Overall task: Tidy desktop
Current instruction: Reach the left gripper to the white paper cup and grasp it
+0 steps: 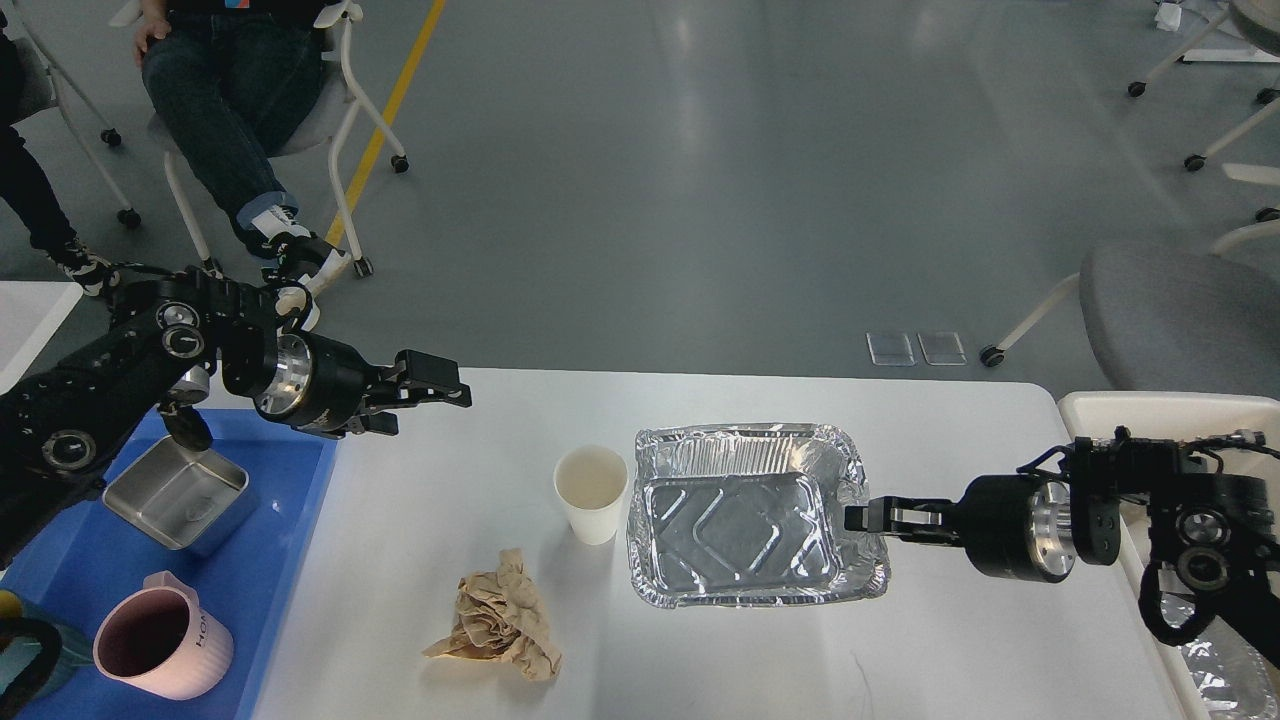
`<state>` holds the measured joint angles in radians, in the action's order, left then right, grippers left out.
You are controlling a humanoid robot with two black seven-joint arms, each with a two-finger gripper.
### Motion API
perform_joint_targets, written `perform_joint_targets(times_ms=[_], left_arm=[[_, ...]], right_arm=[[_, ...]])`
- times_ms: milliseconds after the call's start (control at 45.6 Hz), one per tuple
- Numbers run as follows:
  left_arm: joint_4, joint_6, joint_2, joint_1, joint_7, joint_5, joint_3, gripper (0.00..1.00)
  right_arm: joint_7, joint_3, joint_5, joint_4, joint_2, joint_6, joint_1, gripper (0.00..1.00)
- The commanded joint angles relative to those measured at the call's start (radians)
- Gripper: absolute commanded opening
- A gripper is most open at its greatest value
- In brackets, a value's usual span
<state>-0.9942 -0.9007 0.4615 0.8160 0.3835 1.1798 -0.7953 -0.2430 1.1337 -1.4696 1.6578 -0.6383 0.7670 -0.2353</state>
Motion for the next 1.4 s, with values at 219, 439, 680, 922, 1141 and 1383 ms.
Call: perform_joint_targets(times_ms=[219,439,680,922,1141,1383], left_arm=[[0.061,0.131,-0.144,0.008,-0.001,0.007,0.105,0.99],[0.103,0.158,-0.228,0.006,0.000,0.015,0.143,0.99],[0.127,0.166,-0.271,0.005,-0.001,0.017,0.156,0.99],[0.147,0.183,-0.273,0.006,-0.003,0.038,0.165,0.91],[0.158,0.184,-0.288,0.000,-0.012,0.075,0.186,0.66],[0.190,0.186,-0.325,-0.001,-0.017,0.080,0.186,0.47]], right_arm=[[-0.001,0.006,-0.002,0.004,0.006,0.003,0.013,0.00],[0.001,0.003,0.000,0.004,0.009,0.014,0.013,0.00],[0.001,0.000,0.002,0.002,0.020,0.015,0.013,0.00],[0.001,0.000,0.000,0.002,0.022,0.014,0.014,0.00],[0.001,0.000,0.000,0.004,0.022,0.014,0.021,0.00],[0.001,0.001,0.000,0.005,0.022,0.014,0.034,0.00]])
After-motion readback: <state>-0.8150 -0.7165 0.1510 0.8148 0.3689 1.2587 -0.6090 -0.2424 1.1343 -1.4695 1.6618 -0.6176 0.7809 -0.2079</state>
